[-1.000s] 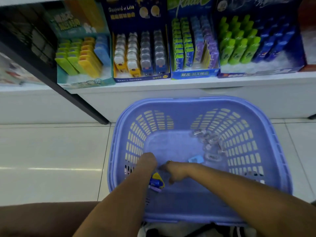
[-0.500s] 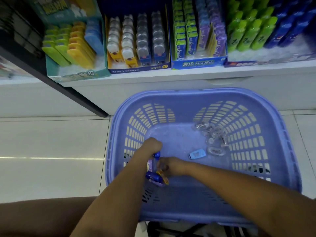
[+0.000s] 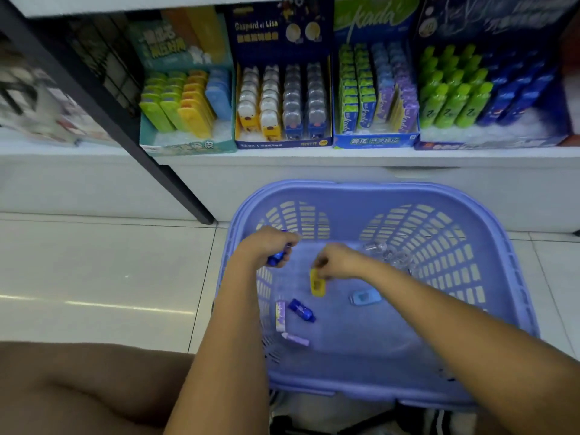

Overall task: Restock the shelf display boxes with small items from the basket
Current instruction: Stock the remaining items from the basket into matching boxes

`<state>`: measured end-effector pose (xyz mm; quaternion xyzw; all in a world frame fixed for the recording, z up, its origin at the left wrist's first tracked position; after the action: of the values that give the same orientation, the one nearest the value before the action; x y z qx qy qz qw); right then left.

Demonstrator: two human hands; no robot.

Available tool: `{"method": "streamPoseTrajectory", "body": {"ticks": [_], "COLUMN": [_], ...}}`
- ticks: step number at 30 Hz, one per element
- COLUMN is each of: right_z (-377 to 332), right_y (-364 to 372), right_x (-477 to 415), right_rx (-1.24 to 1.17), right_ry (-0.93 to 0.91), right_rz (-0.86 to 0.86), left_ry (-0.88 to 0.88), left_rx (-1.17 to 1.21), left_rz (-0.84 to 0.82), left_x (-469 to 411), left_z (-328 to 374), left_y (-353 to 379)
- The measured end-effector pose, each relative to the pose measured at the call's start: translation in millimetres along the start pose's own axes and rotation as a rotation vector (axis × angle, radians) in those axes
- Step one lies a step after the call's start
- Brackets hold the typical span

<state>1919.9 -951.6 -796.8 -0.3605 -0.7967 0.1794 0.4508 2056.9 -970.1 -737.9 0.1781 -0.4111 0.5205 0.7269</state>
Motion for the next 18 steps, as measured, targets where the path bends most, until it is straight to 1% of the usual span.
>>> {"method": "streamPoseTrajectory", "body": {"ticks": [2, 5, 7, 8, 11, 13, 16, 18], "right_z": [-13.5, -44.7, -65.7, -74.8, -95.0, -103.2, -116.0, -130.7], "right_y": [-48.6, -103.6, -124.5, -131.2, -141.8, -144.5, -147.8, -151.3], "right_x": [11.6, 43.7, 66.1, 75.7, 92.9, 95.0, 91.2, 87.3], "right_rx": [-0.155, -0.327, -0.402, -0.427, -0.458, -0.591, -0.841, -0.838], "right_ry": [-0.034, -0.190, -0.316, -0.364, -0.435, -0.446, -0.416, -0.406], "right_rz": [0.191, 0.411, 0.479, 0.503, 0.592, 0.630, 0.669, 0.699], "left_ry": [0.000, 0.024, 0.093, 0.135, 0.265, 0.361, 0.528, 0.613], "left_rx": [0.083, 0.307, 0.497, 0.552, 0.615, 0.630, 0.625, 0.597], "left_rz": [-0.032, -0.145, -0.223, -0.257, -0.322, -0.259, -0.052, 0.025], "left_x": [7.5, 20.1, 28.6, 33.3, 48.3, 53.8, 60.3, 66.4], "left_z": [2.8, 17.5, 33.3, 40.8, 56.8, 64.0, 73.1, 77.3], "left_y": [-1.8, 0.9, -2.4, -5.6, -16.7, -26.8, -47.6, -59.7]}}
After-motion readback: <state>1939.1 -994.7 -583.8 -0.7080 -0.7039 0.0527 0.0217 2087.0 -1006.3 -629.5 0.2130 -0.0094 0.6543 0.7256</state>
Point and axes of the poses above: each hand's wrist, its own x-axis away from the middle knuckle, its own y-axis out of the palm, z = x × y, the point moved 5 cm from there along -x, towards the middle knuckle
